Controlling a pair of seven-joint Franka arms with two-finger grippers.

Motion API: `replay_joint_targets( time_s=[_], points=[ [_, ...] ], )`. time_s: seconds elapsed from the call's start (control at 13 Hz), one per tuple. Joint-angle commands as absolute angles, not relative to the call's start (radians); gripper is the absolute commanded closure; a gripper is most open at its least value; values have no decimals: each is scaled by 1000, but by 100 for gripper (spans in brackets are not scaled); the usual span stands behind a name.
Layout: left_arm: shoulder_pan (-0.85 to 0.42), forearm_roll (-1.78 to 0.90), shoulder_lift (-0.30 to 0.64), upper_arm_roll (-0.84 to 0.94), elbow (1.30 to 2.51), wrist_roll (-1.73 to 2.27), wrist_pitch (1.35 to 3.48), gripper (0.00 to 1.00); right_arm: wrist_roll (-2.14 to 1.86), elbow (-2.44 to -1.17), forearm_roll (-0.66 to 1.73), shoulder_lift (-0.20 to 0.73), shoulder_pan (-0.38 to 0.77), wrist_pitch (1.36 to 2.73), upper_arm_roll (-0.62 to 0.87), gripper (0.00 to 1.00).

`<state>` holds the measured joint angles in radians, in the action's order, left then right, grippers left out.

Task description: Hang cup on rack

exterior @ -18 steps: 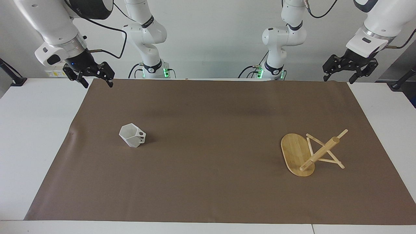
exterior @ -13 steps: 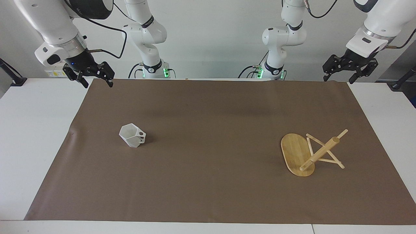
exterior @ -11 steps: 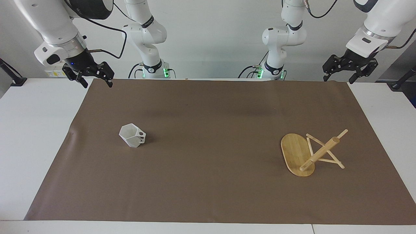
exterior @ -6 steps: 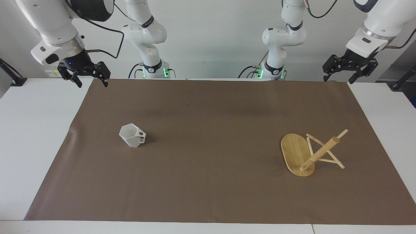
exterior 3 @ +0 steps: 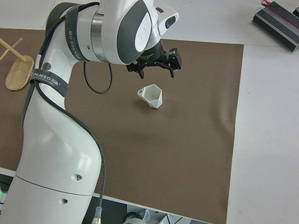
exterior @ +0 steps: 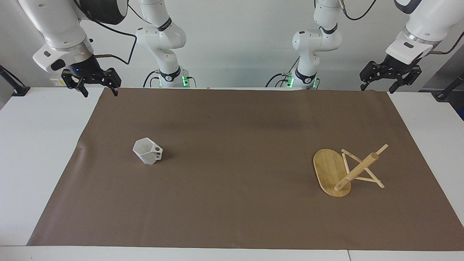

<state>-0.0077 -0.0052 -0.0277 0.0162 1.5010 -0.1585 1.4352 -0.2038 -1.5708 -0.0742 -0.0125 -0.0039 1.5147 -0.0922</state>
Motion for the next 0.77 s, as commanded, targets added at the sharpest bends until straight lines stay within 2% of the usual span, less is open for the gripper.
replay_joint_targets(
  time_s=[0.0,0.39,0.69],
  points=[
    [-14,-2,-44,9,1517,-146,1425,0,-222,-1595,-81,-34,-6,1519,-86,0],
    [-14,-2,-52,9,1532,-147,1434,0,-224,-1592,-81,-35,-9,1519,-83,0],
    [-12,-2,-60,8,1549,-150,1450,0,-233,-1566,-80,-26,-83,1528,-20,0]
  ],
)
